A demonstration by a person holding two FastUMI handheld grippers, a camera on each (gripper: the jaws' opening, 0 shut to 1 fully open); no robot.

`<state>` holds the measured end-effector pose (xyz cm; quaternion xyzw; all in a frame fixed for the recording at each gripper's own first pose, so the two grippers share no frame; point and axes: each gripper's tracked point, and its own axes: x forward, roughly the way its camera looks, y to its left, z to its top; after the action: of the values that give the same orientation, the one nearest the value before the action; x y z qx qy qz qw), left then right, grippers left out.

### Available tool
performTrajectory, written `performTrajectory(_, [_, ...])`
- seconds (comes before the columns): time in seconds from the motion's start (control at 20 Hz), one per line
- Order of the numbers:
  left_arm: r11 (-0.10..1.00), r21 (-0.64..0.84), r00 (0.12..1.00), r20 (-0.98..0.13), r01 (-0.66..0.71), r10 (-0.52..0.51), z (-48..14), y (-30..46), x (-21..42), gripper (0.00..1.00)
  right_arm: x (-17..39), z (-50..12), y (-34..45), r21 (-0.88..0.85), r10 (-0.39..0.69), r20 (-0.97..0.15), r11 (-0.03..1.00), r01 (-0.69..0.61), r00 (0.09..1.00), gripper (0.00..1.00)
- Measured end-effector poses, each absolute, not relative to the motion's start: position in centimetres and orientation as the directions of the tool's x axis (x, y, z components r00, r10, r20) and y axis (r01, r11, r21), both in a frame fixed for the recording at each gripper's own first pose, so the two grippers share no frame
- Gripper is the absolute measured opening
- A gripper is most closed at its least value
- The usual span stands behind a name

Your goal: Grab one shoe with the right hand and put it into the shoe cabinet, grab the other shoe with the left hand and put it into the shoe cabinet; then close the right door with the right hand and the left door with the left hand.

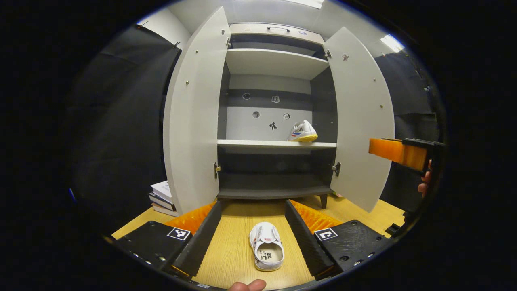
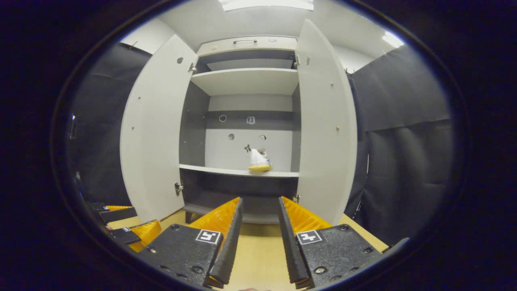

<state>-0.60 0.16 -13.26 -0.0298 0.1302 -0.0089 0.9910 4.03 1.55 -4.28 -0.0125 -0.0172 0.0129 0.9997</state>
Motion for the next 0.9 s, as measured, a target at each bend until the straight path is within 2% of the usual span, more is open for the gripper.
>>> performTrajectory(0.25, [0.997,-0.079,0.936,-0.350,0.014,-0.040,-17.4,-0.2,-1.1,0.96,1.5,-7.7,0.6,0.022,0.017,0.003,1.000,-0.017,1.000,0.65])
performTrajectory(0.4, [0.996,-0.088,0.906,-0.419,0.024,-0.059,-20.2,-0.1,-1.2,0.96,0.8,-7.5,-0.7,0.023,-0.020,0.038,1.000,0.019,0.999,0.71])
performTrajectory(0.6, [0.994,-0.086,0.819,-0.565,0.066,-0.103,-25.7,-0.6,-1.9,0.96,0.8,-8.1,-1.0,0.015,-0.015,0.025,1.000,0.015,1.000,0.71])
performTrajectory(0.9, [0.993,-0.066,0.725,-0.679,0.100,-0.118,-32.5,-0.6,-1.1,0.96,0.7,-9.6,-1.9,0.018,-0.010,-0.028,1.000,0.011,1.000,0.71])
